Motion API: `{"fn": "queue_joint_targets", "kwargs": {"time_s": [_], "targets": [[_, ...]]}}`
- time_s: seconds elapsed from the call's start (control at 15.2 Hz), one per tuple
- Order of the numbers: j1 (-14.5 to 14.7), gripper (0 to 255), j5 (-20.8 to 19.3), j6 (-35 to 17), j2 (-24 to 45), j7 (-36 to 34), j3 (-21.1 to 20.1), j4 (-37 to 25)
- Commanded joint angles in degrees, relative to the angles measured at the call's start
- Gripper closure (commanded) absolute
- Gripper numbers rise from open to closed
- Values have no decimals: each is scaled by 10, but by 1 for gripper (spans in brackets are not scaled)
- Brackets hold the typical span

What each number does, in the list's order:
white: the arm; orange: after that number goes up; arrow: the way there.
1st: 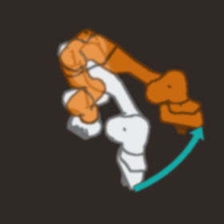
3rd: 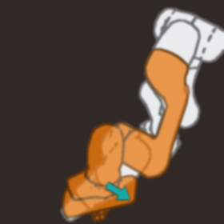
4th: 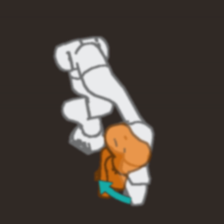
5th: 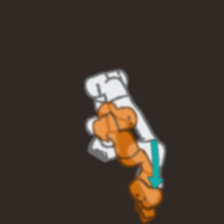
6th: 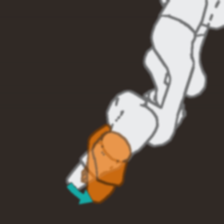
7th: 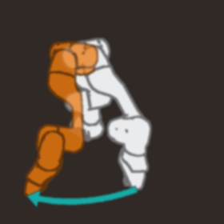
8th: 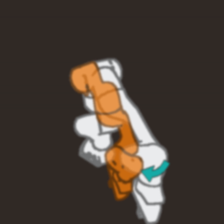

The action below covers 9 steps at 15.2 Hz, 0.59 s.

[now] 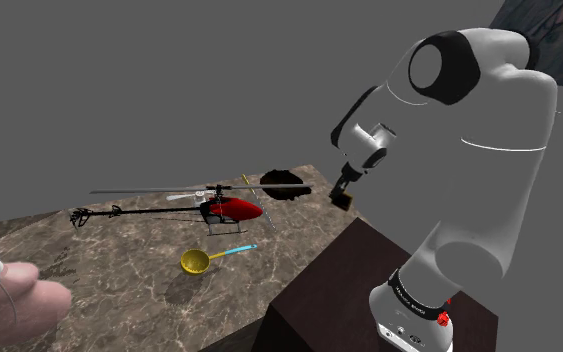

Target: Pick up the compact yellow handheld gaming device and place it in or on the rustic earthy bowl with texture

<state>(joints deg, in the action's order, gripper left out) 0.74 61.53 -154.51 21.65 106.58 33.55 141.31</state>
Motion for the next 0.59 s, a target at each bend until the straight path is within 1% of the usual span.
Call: {"fn": "queue_joint_targets", "kwargs": {"time_s": [0.0,0.53], "targets": [[12,255,-30,3,-19,-24,17,8],[64,255,-165,15,-99,-130,87,35]]}}
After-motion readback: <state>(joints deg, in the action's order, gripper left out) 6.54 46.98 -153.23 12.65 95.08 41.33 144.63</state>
